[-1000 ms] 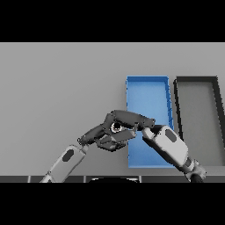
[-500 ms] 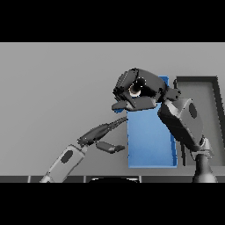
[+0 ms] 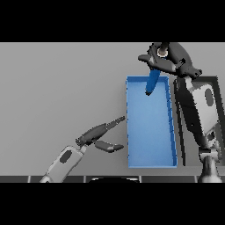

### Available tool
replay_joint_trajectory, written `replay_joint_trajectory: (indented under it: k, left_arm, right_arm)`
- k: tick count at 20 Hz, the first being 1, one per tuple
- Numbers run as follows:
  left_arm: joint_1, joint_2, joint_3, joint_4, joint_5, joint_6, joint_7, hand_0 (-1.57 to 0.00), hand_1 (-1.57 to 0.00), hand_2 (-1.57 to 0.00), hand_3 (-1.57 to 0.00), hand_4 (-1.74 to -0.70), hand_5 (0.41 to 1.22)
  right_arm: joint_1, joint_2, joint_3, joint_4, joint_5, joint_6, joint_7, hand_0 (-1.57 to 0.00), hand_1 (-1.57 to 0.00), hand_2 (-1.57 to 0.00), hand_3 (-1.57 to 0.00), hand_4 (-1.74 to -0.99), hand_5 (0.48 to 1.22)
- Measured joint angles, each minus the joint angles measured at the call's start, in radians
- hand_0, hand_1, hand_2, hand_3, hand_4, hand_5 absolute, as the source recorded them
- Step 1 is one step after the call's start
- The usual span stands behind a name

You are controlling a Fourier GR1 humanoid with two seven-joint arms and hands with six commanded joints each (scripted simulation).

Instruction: Pick up the blue pipe and place it into the blue bin.

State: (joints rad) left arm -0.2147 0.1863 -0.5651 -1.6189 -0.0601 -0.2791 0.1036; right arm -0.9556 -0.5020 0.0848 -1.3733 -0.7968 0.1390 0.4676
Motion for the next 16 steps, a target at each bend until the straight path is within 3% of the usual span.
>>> replay_joint_trajectory:
  k: [4, 7, 9, 13, 14, 15, 16]
  left_arm:
    - [0.002, 0.009, 0.011, 0.002, 0.016, -0.011, -0.007, 0.0, 0.0, 0.0, 0.0, -0.89, 0.474]
    - [0.01, 0.006, 0.001, -0.011, 0.009, -0.007, -0.021, 0.0, 0.0, 0.0, 0.0, -0.89, 0.466]
    - [0.012, 0.005, -0.003, -0.004, -0.004, -0.001, -0.029, 0.0, 0.0, 0.0, 0.0, -0.88, 0.463]
    - [0.001, -0.007, -0.001, 0.002, -0.001, 0.003, -0.008, 0.0, 0.0, 0.0, 0.0, -0.88, 0.46]
    - [0.001, -0.005, 0.002, 0.002, 0.002, 0.002, -0.008, 0.0, 0.0, 0.0, 0.0, -0.89, 0.457]
    - [0.004, -0.005, -0.002, -0.006, 0.004, 0.0, -0.011, 0.0, 0.0, 0.0, 0.0, -0.89, 0.455]
    - [0.011, 0.001, 0.0, -0.005, 0.006, -0.002, -0.013, 0.0, 0.0, 0.0, 0.0, -0.89, 0.453]
  right_arm:
    - [0.129, 0.02, 0.013, 0.032, 0.076, -0.009, 0.039, -1.57, -1.57, -1.57, -1.57, -1.74, 1.12]
    - [0.235, 0.026, 0.011, -0.009, 0.089, -0.061, 0.128, -1.57, -1.57, -1.57, -1.57, -1.741, 1.12]
    - [0.299, 0.022, 0.042, -0.013, 0.104, -0.067, 0.142, -1.57, -1.57, -1.57, -1.57, -1.741, 1.122]
    - [0.388, -0.025, 0.151, 0.02, 0.088, -0.078, 0.142, -1.57, -1.57, -1.57, -1.57, -1.591, 1.114]
    - [0.398, -0.045, 0.192, 0.037, 0.079, -0.077, 0.142, -1.57, -1.57, -1.57, -1.33, -1.599, 1.11]
    - [0.4, -0.064, 0.25, 0.06, 0.062, -0.104, 0.142, -1.56, -1.46, -1.39, -1.12, -1.547, 1.133]
    - [0.392, -0.109, 0.317, 0.093, -0.005, -0.15, 0.142, -1.31, -1.17, -1.11, -0.9, -1.503, 1.15]
